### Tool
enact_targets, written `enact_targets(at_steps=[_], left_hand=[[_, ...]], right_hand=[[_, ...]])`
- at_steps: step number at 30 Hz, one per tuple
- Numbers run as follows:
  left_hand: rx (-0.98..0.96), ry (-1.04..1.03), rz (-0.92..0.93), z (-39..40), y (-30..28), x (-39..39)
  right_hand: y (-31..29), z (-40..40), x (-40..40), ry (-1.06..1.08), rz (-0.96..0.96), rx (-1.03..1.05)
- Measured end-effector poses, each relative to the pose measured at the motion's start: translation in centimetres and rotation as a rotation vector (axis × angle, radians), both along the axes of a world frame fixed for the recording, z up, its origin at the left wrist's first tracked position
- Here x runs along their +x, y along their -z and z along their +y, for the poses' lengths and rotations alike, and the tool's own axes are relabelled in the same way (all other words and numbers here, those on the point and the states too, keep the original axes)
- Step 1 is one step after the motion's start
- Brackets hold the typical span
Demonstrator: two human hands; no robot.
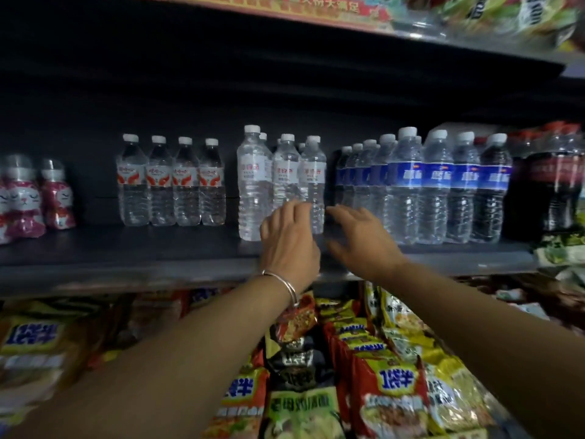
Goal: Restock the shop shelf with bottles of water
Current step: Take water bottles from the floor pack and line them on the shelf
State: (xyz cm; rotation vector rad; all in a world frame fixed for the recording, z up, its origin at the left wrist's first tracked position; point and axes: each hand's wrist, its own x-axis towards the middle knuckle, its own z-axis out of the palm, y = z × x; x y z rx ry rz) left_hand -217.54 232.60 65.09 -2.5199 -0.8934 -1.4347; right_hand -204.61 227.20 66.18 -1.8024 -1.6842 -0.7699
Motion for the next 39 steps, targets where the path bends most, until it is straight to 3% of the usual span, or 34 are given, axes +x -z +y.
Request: enact_targets(at_steps=[7, 16, 23, 27, 32, 34, 39], left_hand=[[-0.058, 0.101, -0.027, -6.2, 14.4, 4.2], [-0.330, 0.198, 0.221, -9.0, 38.0, 5.3], [-0.459, 0.260, 0.388, -10.1, 59.9, 3.2], [-0.574, 0.242, 0.439, -10.7, 72.8, 0.5], [-0.726, 0.179, 0.476, -10.6, 85.8, -2.6], [-0.766, 0.174, 0.490, -10.2, 89.9, -3.5], [-0.791, 0.149, 0.520, -9.0, 97.1, -4.7]], right_hand=[[13.6, -7.4, 4.6, -0.020, -0.099, 0.016], [39.7, -11.0, 7.9, -0.022, 0.027, -0.248], [62.1, -13.0, 5.9, -0.047, 0.164, -0.415], [76.1, -14.3, 3.0, -0.049, 0.292, -0.588], [90.5, -14.1, -1.0, 0.035, 0.484, -0.999], [94.8, -13.2, -2.4, 0.079, 0.556, -1.122], [102.5, -10.3, -4.7, 0.118, 0.715, -1.204]])
